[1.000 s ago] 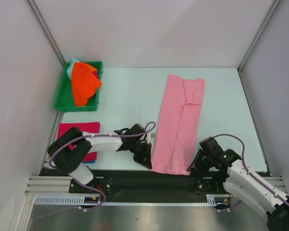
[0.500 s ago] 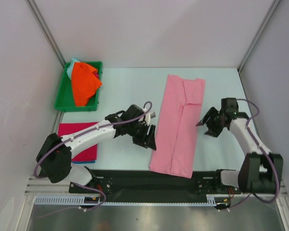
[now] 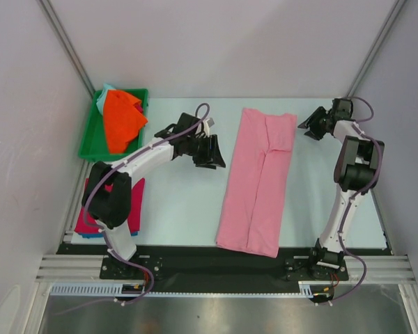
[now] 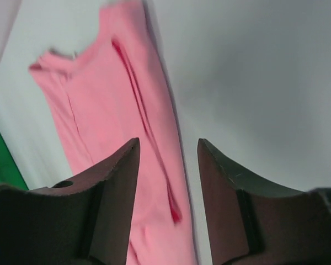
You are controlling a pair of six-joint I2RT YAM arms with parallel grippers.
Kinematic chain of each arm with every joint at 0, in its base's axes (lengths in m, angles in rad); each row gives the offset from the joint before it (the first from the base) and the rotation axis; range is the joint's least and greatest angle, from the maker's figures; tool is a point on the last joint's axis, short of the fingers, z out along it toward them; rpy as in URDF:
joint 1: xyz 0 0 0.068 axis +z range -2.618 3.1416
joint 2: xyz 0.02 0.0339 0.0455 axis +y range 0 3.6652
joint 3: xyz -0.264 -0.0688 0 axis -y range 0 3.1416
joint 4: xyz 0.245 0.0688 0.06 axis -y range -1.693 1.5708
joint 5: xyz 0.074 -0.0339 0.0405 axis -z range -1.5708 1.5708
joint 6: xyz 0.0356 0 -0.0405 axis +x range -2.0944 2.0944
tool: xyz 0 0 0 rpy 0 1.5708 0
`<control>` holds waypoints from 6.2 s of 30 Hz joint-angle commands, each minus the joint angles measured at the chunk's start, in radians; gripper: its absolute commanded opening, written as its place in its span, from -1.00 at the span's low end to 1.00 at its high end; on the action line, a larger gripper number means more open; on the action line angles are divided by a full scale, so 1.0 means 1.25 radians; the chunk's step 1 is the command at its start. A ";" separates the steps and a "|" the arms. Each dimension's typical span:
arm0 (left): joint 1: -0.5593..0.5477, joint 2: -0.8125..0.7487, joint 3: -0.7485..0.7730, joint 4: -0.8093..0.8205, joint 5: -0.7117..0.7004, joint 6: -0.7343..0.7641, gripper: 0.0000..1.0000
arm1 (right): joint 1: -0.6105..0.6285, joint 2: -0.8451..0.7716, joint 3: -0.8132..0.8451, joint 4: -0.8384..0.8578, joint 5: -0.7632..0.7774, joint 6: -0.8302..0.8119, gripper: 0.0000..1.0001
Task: Fold and stack the t-shirts
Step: Fold the tshirt
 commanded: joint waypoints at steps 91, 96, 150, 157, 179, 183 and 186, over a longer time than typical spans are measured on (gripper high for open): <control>-0.283 -0.084 -0.477 0.391 -0.005 -0.384 -0.04 | 0.150 -1.013 -0.833 -0.532 0.113 0.089 0.11; -0.282 -0.069 -0.463 0.356 -0.019 -0.384 -0.06 | 0.172 -0.913 -0.854 -0.491 0.130 0.098 0.10; 0.017 0.267 0.154 0.296 0.166 -0.421 -0.98 | 0.109 -0.326 -0.255 -0.272 -0.051 0.049 -1.00; 0.045 0.374 0.271 0.341 0.201 -0.474 -0.98 | 0.096 -0.172 -0.076 -0.286 -0.098 0.040 -1.00; 0.090 0.509 0.365 0.441 0.214 -0.545 -0.86 | 0.064 0.006 0.078 -0.297 -0.157 0.024 -0.99; 0.096 0.522 0.382 0.436 0.217 -0.545 -0.84 | 0.059 0.018 0.089 -0.299 -0.162 0.027 -0.97; 0.096 0.534 0.398 0.434 0.218 -0.544 -0.78 | 0.054 0.026 0.093 -0.299 -0.163 0.030 -0.95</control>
